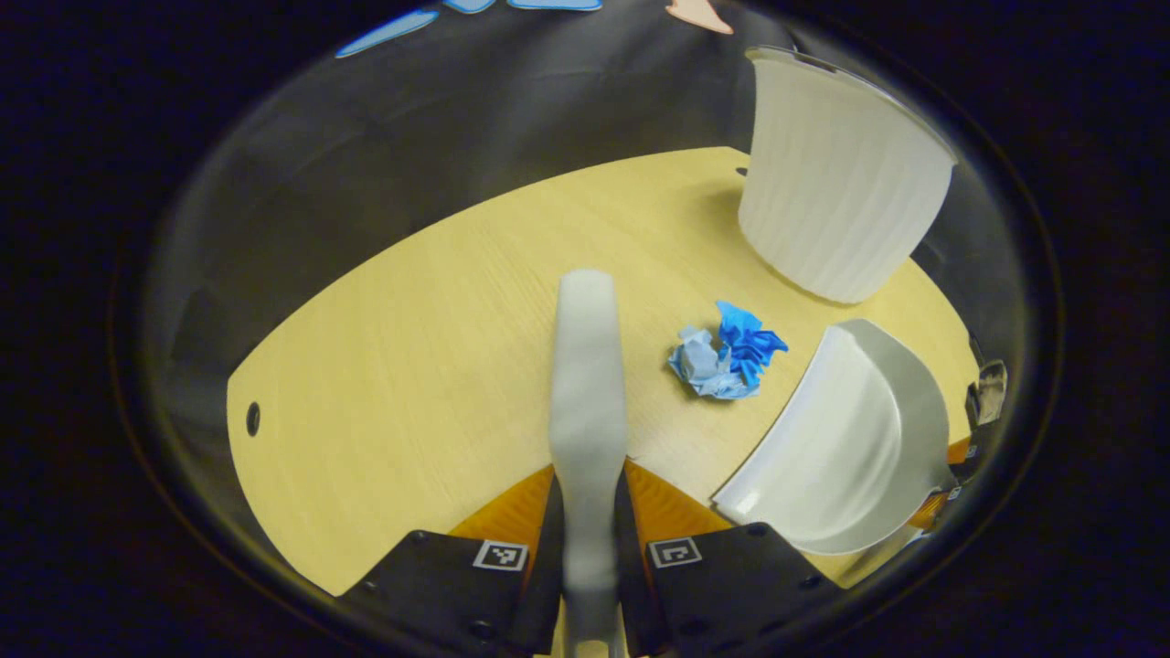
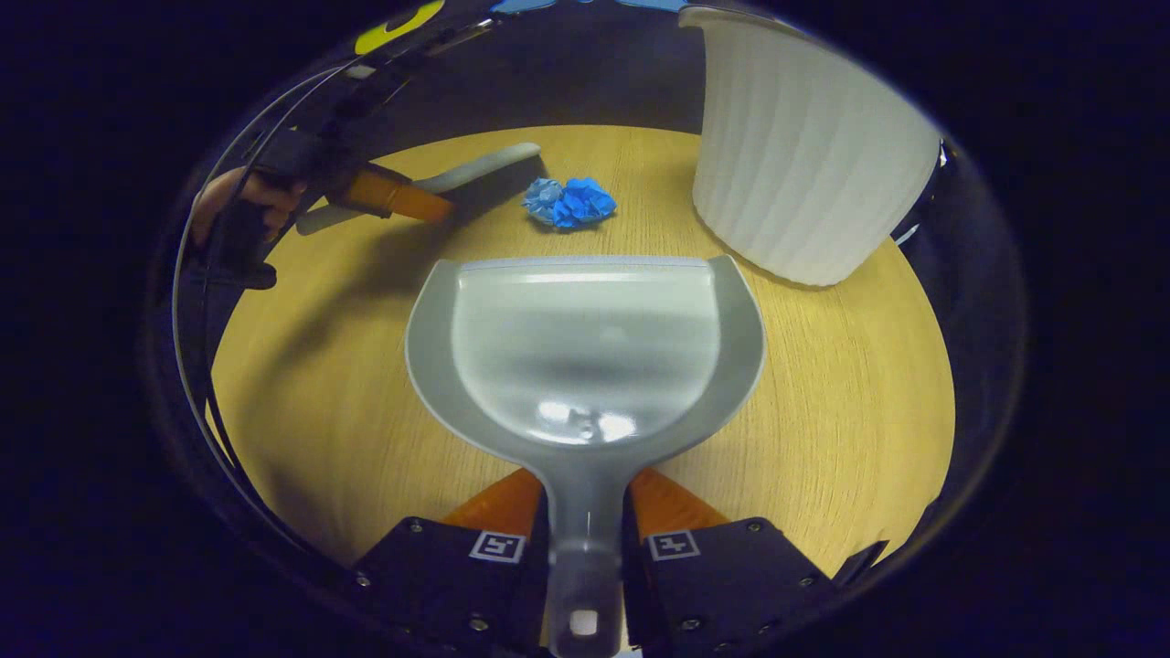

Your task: Pick up the small broom and dustpan from the desktop, sweep the trash into the dustpan with the broom, and then empty the trash into the garbage bin.

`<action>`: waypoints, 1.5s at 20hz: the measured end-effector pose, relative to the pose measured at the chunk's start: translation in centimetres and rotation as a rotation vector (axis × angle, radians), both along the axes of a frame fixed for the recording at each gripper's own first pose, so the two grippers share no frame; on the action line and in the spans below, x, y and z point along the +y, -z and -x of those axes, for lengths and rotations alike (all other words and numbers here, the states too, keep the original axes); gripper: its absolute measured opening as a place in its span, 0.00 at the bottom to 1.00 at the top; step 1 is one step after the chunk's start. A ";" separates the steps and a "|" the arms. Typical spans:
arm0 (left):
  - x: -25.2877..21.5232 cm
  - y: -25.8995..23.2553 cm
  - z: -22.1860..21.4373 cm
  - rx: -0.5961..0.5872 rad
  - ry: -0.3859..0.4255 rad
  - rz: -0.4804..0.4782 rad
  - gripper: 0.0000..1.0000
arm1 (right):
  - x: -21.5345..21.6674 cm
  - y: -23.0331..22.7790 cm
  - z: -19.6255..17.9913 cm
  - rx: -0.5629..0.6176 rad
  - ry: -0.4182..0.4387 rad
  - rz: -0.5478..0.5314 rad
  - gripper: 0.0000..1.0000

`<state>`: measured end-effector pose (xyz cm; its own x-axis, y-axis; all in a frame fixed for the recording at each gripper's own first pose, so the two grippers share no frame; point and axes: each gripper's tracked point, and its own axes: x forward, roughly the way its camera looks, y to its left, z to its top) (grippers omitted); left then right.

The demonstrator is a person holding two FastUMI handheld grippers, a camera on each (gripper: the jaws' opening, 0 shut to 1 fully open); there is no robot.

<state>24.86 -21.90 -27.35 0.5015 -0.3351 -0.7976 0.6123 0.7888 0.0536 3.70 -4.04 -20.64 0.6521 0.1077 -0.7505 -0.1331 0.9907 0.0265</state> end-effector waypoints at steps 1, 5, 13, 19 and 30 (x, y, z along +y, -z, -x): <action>-0.7 0.2 -0.2 -0.002 0.028 -0.008 0.36 | 0.1 0.0 -0.2 0.002 -0.004 -0.005 0.35; -3.7 0.2 -0.5 -0.011 0.131 -0.002 0.36 | 0.0 -0.5 -0.8 0.006 0.009 -0.017 0.34; -6.8 -1.2 3.6 0.069 0.312 0.087 0.36 | 0.4 -1.1 -1.1 0.001 -0.014 0.006 0.34; -8.2 -1.8 9.1 0.108 0.348 0.140 0.36 | 0.5 -1.3 -1.2 -0.018 -0.018 -0.004 0.34; -5.4 -5.0 13.4 0.102 0.185 0.260 0.34 | 0.5 -1.9 -1.6 -0.084 0.037 -0.012 0.34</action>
